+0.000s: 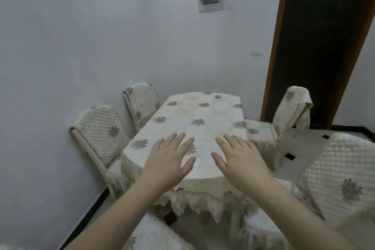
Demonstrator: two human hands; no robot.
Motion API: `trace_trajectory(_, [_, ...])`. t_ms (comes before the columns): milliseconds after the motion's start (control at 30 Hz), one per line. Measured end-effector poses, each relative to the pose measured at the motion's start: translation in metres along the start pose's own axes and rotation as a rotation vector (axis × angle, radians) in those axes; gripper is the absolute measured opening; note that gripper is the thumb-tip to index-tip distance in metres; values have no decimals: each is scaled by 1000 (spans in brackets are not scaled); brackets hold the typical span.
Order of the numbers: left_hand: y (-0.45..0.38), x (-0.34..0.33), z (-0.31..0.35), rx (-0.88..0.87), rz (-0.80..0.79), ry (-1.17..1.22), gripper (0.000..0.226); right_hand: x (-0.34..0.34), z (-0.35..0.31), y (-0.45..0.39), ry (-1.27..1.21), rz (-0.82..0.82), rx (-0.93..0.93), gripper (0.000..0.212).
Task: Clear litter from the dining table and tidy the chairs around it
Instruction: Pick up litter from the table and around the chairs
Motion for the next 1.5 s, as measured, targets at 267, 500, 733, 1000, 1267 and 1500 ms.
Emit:
trace_trajectory(267, [-50,-89,-45,-39,33,27,54,-71,13,-73,101,-26,33,67])
trace_trajectory(500, [-83,-173,-85,-79,-73,71,55,-142,38,-116,122,-48,20,60])
trace_trajectory(733, [-132,-245,-67,-201,-90,99,52,-208,60,-137,74,-23,-54,56])
trace_trajectory(1000, [-172,-353,-38,-173,-270,20,54,-297,116,-151,-24,-106,-16,57])
trace_trajectory(1267, [-199,-424,-21,-14,-526,-51,60,-365,178,-181,-110,-209,34,59])
trace_trajectory(1500, [-213,-464,-20,171,-620,-56,52,-391,203,-197,-136,-254,126,59])
Point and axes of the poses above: each hand's wrist, its own y-axis away from the middle knuckle, its own x-axis out of the back of the hand, z = x × y, the point moved 2 cm from there along -y, towards the middle knuckle, and after that the axes turned 15 degrees about x, right-handed, at the moved point
